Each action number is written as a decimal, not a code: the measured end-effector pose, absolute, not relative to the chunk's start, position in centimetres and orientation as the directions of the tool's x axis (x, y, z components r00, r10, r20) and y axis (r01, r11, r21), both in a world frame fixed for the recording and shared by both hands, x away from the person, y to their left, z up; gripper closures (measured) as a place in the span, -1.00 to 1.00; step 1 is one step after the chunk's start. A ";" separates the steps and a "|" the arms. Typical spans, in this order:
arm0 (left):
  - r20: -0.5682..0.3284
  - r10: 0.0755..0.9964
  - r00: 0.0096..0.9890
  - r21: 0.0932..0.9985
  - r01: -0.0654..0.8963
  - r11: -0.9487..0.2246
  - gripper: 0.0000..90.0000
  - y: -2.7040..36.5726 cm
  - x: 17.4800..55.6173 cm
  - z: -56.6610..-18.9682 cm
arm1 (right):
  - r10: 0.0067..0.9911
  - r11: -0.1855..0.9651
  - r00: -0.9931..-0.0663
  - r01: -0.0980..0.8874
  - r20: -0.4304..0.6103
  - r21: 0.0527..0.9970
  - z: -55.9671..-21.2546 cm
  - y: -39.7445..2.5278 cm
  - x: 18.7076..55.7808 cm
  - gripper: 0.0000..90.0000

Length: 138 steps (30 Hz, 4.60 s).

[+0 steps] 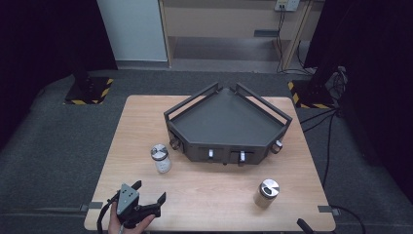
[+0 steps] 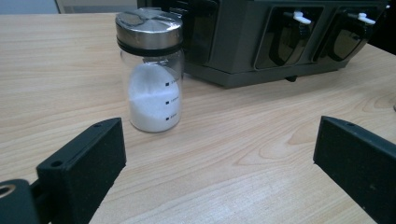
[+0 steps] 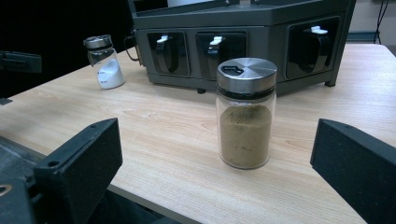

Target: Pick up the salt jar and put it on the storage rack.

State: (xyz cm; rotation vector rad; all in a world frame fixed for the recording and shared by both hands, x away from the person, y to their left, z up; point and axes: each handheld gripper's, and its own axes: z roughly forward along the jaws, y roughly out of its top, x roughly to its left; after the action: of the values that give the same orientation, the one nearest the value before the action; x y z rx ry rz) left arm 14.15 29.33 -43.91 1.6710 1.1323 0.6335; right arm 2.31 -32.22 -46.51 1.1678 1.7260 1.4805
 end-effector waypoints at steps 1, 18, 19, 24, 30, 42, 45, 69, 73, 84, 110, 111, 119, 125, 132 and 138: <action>-0.099 0.898 0.429 0.919 0.386 -0.083 -0.97 29.3 14.2 -43.9 | 0.886 0.002 -0.451 0.246 0.112 0.969 -46.5 -32.2 2.3 -0.95; -0.138 0.872 0.470 0.934 0.354 -0.043 -1.00 30.4 15.6 -43.1 | 0.879 -0.002 -0.461 0.250 0.121 0.968 -46.5 -32.2 2.4 -0.95; -0.133 0.870 0.474 0.935 0.352 -0.049 -1.00 30.4 16.1 -43.0 | 0.878 -0.004 -0.463 0.251 0.124 0.968 -46.5 -32.2 2.4 -0.95; -0.103 0.878 0.468 0.921 0.379 -0.094 -1.00 30.2 19.4 -42.7 | 0.875 -0.005 -0.468 0.250 0.126 0.968 -46.5 -32.3 2.4 -0.95; -0.073 0.904 0.422 0.919 0.381 -0.104 -1.00 29.0 21.8 -43.5 | 0.875 -0.006 -0.467 0.254 0.128 0.967 -46.5 -32.3 2.5 -0.95; -0.067 0.931 0.358 0.924 0.374 -0.078 -0.91 26.8 24.3 -45.9 | 0.876 -0.009 -0.463 0.267 0.136 0.964 -46.6 -32.4 2.8 -0.95; -0.062 0.936 0.348 0.923 0.377 -0.079 -0.90 26.6 24.7 -46.2 | 0.876 -0.009 -0.463 0.268 0.137 0.963 -46.6 -32.4 2.8 -0.95; -0.044 0.926 0.374 0.930 0.354 -0.099 -0.35 27.2 26.3 -48.1 | 0.878 -0.003 -0.458 0.282 0.137 0.959 -46.7 -32.4 3.1 -0.95; -0.043 0.926 0.374 0.931 0.351 -0.099 -0.34 27.2 26.3 -48.1 | 0.877 -0.002 -0.460 0.282 0.138 0.959 -46.7 -32.4 3.1 -0.95; -0.037 0.920 0.390 0.935 0.338 -0.105 -0.33 27.5 26.4 -48.3 | 0.878 -0.002 -0.460 0.279 0.135 0.960 -46.6 -32.6 3.1 -0.95; -0.025 0.891 0.453 0.985 0.163 -0.055 -0.33 27.6 21.6 -40.7 | 0.877 0.011 -0.465 0.266 0.119 0.964 -46.5 -32.3 2.8 -0.95; -0.025 0.890 0.455 0.986 0.157 -0.052 -0.33 27.6 21.5 -40.6 | 0.878 0.012 -0.464 0.265 0.117 0.964 -46.5 -32.3 2.7 -0.95; 0.003 0.882 0.472 0.991 0.118 -0.066 -0.33 27.0 21.0 -39.8 | 0.879 0.013 -0.462 0.265 0.115 0.964 -46.5 -32.2 2.7 -0.95; -0.002 0.875 0.485 0.990 0.121 -0.065 -0.33 26.8 21.2 -39.4 | 0.876 0.011 -0.468 0.264 0.118 0.965 -46.5 -32.2 2.7 -0.95; 0.010 0.865 0.501 0.991 0.111 -0.076 -0.33 25.4 23.6 -38.3 | 0.875 0.005 -0.468 0.268 0.125 0.963 -46.5 -32.3 2.8 -0.95; 0.009 0.859 0.512 0.994 0.090 -0.064 -0.33 23.5 27.1 -36.8 | 0.877 0.000 -0.462 0.269 0.129 0.963 -46.6 -32.4 2.8 -0.95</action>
State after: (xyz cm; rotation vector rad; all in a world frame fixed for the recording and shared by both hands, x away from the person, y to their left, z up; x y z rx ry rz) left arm 27.10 23.47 -36.83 1.5189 0.8549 0.7780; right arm 2.80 -32.36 -46.57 1.1828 1.7515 1.4888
